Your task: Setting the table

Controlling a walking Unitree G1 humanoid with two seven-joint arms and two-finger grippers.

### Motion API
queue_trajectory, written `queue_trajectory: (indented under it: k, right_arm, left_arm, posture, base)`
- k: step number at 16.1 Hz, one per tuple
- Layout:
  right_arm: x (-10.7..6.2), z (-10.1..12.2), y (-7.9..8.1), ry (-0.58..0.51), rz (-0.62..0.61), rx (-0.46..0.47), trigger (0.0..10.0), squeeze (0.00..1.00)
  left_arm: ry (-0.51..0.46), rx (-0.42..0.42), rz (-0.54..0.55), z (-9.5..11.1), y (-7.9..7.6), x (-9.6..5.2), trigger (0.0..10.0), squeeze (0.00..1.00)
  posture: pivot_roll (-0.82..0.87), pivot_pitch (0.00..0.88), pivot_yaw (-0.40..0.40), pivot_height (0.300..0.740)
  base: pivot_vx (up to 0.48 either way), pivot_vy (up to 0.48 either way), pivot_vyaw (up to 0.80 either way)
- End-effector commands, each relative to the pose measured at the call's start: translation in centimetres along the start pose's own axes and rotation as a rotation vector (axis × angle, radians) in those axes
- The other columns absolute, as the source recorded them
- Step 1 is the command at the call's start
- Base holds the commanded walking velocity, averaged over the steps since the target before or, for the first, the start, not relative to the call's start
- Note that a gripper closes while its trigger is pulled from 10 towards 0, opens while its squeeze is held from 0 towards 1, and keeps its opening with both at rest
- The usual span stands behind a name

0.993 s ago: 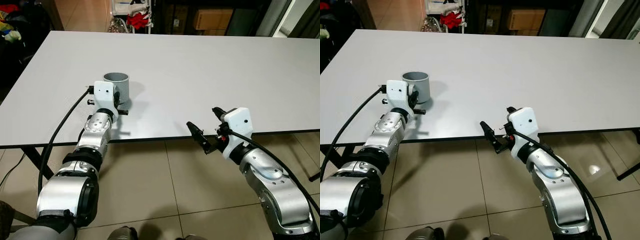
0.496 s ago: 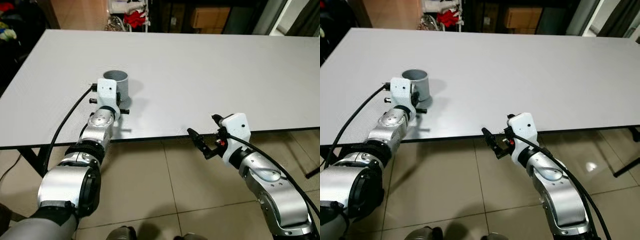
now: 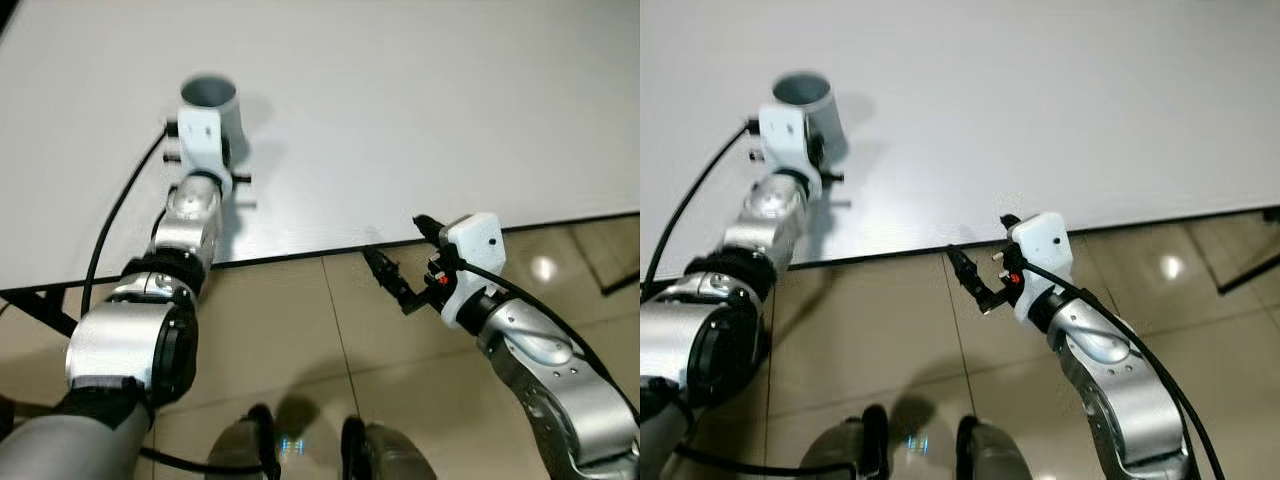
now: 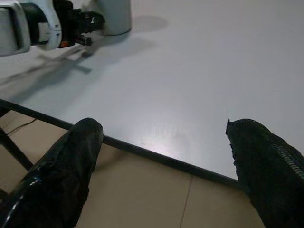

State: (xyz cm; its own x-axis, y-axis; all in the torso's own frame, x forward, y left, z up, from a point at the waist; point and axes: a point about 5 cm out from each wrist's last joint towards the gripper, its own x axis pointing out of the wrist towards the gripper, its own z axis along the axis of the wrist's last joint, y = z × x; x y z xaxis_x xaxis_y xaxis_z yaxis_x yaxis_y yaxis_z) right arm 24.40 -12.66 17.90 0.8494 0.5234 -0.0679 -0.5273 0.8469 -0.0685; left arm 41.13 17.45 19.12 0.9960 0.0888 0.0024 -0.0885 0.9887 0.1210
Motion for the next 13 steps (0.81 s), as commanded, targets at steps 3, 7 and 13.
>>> queue_trajectory:
  k: [3, 7, 13]
  right_arm:
    - [-0.3, 1.7, 0.3, -0.035, -0.002, -0.001, 10.0, 0.0]
    - [-0.2, 3.0, 0.4, -0.054, 0.007, -0.004, 10.0, 0.0]
    - [0.5, 3.2, 0.7, -0.049, 0.05, 0.011, 10.0, 0.0]
  left_arm:
    - [0.114, 0.016, 0.062, -2.0, 0.8, -0.3, 10.0, 0.0]
    - [0.101, 0.017, 0.204, -1.0, 3.6, -0.1, 10.0, 0.0]
    - [0.147, -0.008, 0.214, -1.6, 5.0, -0.3, 10.0, 0.0]
  posture:
    - [-0.32, 0.39, -0.058, 0.74]
    - [-0.3, 0.375, -0.061, 0.74]
    - [-0.27, 0.337, -0.06, 0.74]
  base:
    - [0.0, 0.0, 0.0]
    - [0.0, 0.0, 0.0]
    - [0.0, 0.0, 0.0]
